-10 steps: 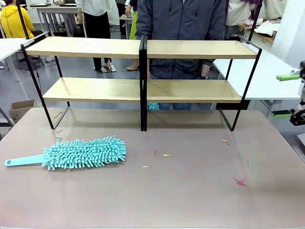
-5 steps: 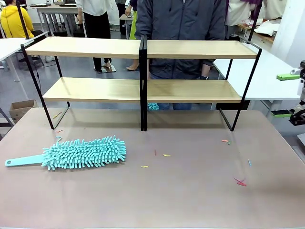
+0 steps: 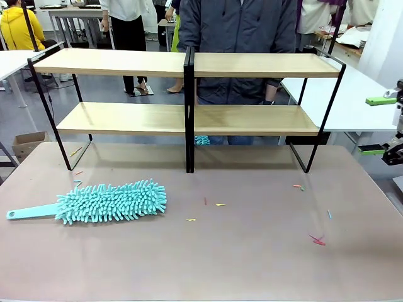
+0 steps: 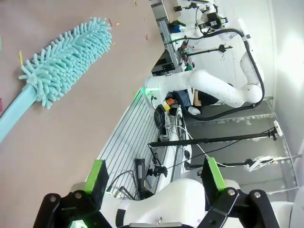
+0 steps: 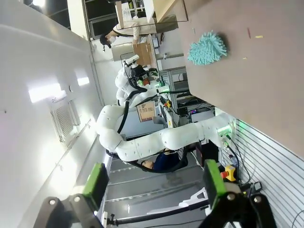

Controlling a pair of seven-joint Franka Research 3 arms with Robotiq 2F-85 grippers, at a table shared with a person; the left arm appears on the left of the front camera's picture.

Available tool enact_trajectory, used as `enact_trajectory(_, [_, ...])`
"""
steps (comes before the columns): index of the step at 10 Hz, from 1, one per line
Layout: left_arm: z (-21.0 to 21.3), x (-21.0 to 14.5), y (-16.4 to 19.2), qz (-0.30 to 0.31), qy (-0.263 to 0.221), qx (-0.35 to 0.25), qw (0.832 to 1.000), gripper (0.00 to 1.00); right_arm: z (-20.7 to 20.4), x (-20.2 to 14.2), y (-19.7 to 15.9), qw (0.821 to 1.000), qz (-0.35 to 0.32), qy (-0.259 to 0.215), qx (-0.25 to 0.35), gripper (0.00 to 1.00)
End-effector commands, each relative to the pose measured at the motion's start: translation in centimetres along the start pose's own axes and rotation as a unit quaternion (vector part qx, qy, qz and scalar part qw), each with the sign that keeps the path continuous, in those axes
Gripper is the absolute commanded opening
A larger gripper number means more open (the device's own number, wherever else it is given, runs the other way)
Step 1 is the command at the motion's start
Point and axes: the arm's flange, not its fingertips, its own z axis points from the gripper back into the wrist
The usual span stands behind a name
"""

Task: Clean the shelves.
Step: Place the Duster on the table.

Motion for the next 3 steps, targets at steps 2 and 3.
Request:
enact_trajectory(2, [0.0,-0.34,-0.43,0.0,0.005,0.002,1.0,1.0,0.15,-0.04,0.34,1.0,-0.008,0.0,0.011,1.0])
enact_trajectory(3, [0.0,-0.34,-0.43,0.0,0.005,0.002,1.0,1.0,0.15,-0.04,0.34,1.0,-0.008,0.0,0.011,1.0])
